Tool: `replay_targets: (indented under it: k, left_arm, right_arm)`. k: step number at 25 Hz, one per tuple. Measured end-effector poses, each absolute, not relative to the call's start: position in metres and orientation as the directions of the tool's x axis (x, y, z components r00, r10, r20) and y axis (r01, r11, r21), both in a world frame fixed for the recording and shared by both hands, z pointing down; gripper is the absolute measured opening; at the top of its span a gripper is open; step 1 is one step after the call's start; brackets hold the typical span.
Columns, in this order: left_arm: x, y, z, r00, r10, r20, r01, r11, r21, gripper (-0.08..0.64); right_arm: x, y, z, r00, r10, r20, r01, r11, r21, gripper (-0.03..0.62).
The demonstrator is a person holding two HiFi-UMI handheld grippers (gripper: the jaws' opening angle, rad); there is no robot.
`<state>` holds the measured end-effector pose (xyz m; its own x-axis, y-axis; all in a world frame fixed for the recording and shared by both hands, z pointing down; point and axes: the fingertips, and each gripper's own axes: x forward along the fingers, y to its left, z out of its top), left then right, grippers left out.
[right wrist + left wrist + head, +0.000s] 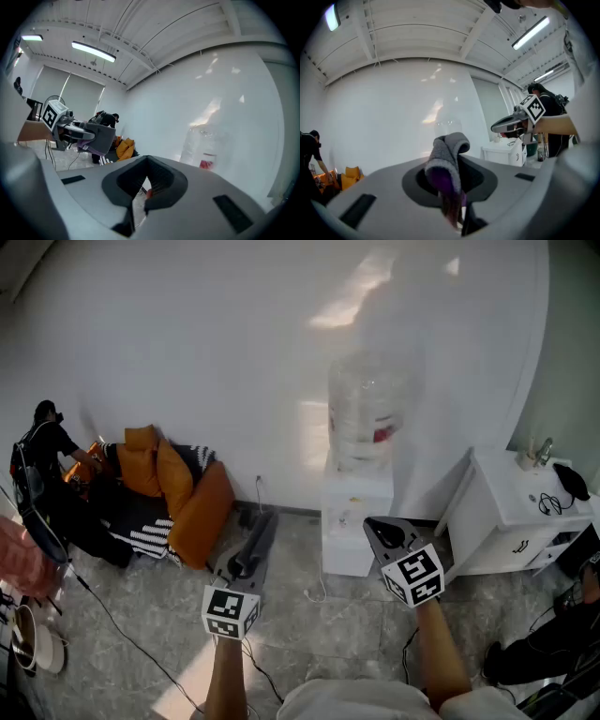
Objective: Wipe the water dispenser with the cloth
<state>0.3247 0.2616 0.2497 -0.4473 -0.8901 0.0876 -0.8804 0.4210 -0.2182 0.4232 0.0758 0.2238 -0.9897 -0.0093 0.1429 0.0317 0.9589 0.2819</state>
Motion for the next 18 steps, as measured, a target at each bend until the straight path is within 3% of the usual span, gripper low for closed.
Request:
replay_targets:
  k: [12, 18]
  left_arm:
    - [0.298, 0.306, 0.262, -0.419, -0.901, 0.114, -0.893, 0.385, -0.234, 0.071]
    - [0.271, 0.306, 0.266, -0.413, -0.903, 0.119, -0.904, 0.391, -0.171, 0.071]
  right_arm:
    - [0.403, 0.108, 0.232, -0.992, -0.034, 0.122, -0.009, 0.979, 0.202, 0.015]
    - [0.374, 0.114, 0.228, -0.993, -0.019, 0.118, 0.007, 0.977, 0.214, 0.015]
